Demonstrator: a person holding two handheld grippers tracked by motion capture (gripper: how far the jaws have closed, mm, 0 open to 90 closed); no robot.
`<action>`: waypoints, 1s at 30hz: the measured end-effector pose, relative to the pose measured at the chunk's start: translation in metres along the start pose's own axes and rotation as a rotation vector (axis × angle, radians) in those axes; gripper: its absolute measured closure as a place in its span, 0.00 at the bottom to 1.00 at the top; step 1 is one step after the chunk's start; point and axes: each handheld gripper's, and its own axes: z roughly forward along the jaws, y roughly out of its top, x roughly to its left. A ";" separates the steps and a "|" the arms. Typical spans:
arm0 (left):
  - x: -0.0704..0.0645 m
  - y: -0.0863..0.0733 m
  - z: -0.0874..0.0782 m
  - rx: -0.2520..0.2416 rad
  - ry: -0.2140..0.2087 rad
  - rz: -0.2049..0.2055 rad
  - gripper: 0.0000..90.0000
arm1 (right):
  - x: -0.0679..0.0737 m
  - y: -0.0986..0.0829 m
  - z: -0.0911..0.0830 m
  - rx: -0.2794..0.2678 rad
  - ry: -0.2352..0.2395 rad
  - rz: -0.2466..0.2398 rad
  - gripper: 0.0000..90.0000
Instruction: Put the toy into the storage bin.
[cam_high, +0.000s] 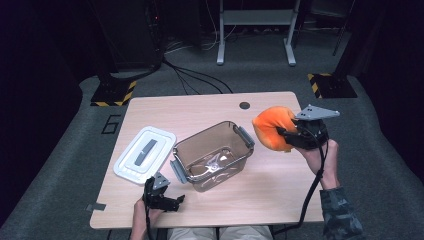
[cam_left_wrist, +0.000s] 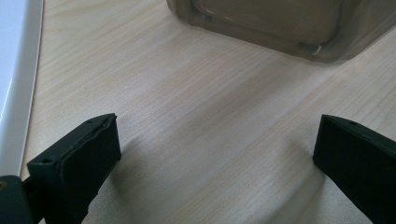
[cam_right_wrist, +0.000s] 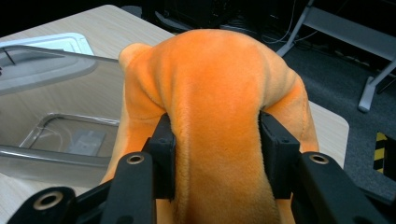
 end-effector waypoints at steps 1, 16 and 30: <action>0.000 0.000 0.000 0.000 0.000 0.000 0.00 | 0.001 0.002 0.000 -0.003 0.002 -0.005 0.62; 0.000 0.000 0.000 0.000 0.000 0.000 0.00 | 0.017 0.022 0.009 -0.013 0.046 -0.053 0.62; 0.000 0.000 0.000 0.000 0.000 0.001 0.00 | 0.033 0.035 0.018 -0.020 0.093 -0.079 0.61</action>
